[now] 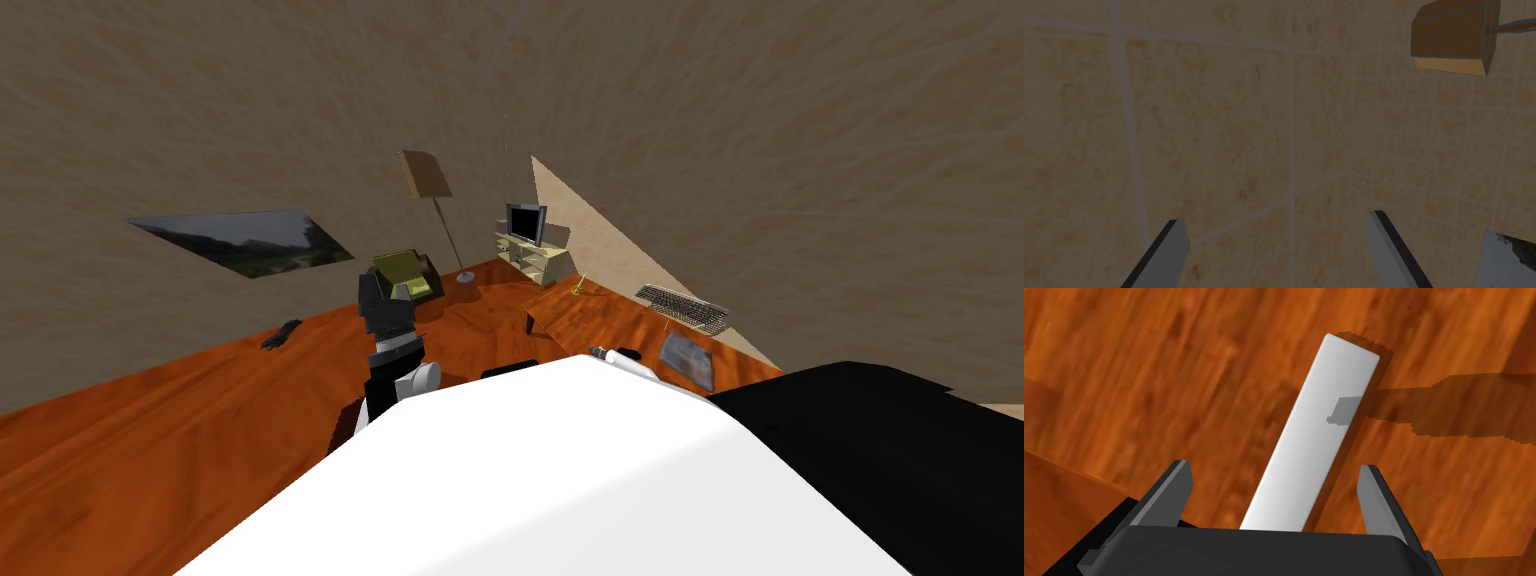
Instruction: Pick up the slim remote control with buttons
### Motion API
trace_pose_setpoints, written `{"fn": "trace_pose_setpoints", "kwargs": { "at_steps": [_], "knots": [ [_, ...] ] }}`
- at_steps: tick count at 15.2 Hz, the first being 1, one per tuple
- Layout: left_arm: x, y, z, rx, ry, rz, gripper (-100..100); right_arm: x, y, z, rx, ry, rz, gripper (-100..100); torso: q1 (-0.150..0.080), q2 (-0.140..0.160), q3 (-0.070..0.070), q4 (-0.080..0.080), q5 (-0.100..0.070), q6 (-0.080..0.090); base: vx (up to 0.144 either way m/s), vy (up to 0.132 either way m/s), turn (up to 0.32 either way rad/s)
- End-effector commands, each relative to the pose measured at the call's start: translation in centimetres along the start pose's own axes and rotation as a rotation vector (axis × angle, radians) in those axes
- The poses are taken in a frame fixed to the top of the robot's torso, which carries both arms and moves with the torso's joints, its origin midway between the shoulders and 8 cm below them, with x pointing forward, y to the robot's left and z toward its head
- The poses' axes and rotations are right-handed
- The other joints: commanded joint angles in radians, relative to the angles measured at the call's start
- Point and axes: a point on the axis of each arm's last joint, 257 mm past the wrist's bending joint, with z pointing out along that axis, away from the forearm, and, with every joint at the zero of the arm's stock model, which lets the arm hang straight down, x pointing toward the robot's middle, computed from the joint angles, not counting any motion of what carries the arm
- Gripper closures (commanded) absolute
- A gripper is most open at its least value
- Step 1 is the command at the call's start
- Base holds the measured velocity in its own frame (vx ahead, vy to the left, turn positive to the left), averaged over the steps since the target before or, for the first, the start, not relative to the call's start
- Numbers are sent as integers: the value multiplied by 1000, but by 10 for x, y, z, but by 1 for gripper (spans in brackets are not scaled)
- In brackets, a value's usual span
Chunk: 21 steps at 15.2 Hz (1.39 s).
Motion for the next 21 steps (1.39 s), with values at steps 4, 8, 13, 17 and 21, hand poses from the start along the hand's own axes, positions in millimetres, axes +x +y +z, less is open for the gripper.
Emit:
{"fn": "trace_pose_setpoints", "kwargs": {
  "at_steps": [4,8,13,17,21],
  "knots": [
    [0,0,0,0,0,0,0,-47,19,6,-24,-134,160,-100,-2,-1,0,0,0,-1,16,-71,216],
    [0,0,0,0,0,0,0,-72,27,6,-39,-200,234,-100,-2,-1,-1,0,0,-1,24,-72,111],
    [0,0,0,0,0,0,0,-124,41,0,-76,-346,420,-100,-3,-1,0,0,-1,-1,13,-89,163],
    [0,0,0,0,0,0,0,-141,45,-4,-90,-392,473,-100,-2,-1,-1,0,0,-1,13,-81,123],
    [0,0,0,0,0,0,0,-172,49,-13,-118,-481,588,-100,-4,-1,0,0,-1,0,5,-94,158]
  ]
}}
